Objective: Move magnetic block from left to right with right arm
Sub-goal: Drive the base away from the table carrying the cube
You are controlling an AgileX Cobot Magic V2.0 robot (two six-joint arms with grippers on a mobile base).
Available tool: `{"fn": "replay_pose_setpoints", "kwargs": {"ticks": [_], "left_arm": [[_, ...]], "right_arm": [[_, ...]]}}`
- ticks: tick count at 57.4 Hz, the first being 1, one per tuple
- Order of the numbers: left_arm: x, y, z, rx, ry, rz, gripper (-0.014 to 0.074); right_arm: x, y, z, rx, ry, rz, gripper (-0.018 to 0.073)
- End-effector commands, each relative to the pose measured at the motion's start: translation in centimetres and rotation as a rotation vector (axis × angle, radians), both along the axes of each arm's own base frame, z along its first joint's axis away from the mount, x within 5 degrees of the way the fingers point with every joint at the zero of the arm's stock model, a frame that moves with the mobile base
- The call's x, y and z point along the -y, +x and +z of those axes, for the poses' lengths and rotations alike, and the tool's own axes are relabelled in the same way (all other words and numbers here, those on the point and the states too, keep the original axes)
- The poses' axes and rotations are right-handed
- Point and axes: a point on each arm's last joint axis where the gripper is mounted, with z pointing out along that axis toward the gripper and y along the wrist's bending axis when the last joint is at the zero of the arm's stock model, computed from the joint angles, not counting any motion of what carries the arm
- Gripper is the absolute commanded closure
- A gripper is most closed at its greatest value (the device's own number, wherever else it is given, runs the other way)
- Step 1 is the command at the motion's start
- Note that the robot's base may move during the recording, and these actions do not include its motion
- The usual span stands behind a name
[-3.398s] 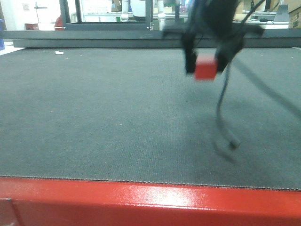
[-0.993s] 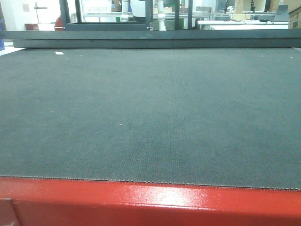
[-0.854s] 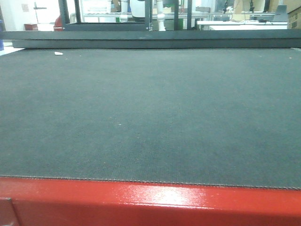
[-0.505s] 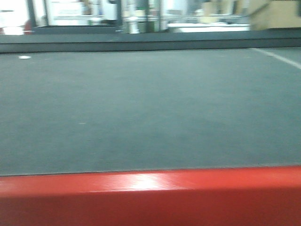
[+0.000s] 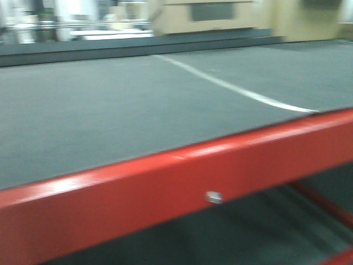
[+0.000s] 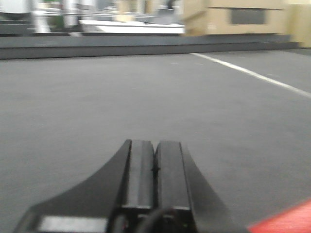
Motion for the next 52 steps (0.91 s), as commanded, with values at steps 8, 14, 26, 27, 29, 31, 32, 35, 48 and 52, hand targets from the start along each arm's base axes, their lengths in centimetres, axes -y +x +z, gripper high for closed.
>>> {"fn": "replay_pose_setpoints", "kwargs": {"ticks": [8,14,26,27,29,31,32,35,48,52], "left_arm": [[-0.09,-0.12,0.60,0.088,-0.016,0.009,0.0722],[-0.09,-0.12,0.60,0.088,-0.016,0.009,0.0722],[-0.09,-0.12,0.60,0.088,-0.016,0.009,0.0722],[-0.09,-0.12,0.60,0.088,-0.016,0.009,0.0722],[-0.09,-0.12,0.60,0.088,-0.016,0.009,0.0722],[-0.09,-0.12,0.60,0.088,-0.016,0.009,0.0722],[-0.09,-0.12,0.60,0.088,-0.016,0.009,0.0722],[-0.09,-0.12,0.60,0.088,-0.016,0.009,0.0722],[-0.09,-0.12,0.60,0.088,-0.016,0.009,0.0722],[-0.09,-0.12,0.60,0.088,-0.016,0.009,0.0722]], "right_arm": [[0.00,-0.09,1.56,0.106,-0.007,-0.006,0.0344],[0.00,-0.09,1.56,0.106,-0.007,-0.006,0.0344],[0.00,-0.09,1.56,0.106,-0.007,-0.006,0.0344],[0.00,-0.09,1.56,0.106,-0.007,-0.006,0.0344],[0.00,-0.09,1.56,0.106,-0.007,-0.006,0.0344],[0.00,-0.09,1.56,0.106,-0.007,-0.006,0.0344],[0.00,-0.09,1.56,0.106,-0.007,-0.006,0.0344],[0.00,-0.09,1.56,0.106,-0.007,-0.006,0.0344],[0.00,-0.09,1.56,0.106,-0.007,-0.006,0.0344],[0.00,-0.09,1.56,0.106,-0.007,-0.006,0.0344]]}}
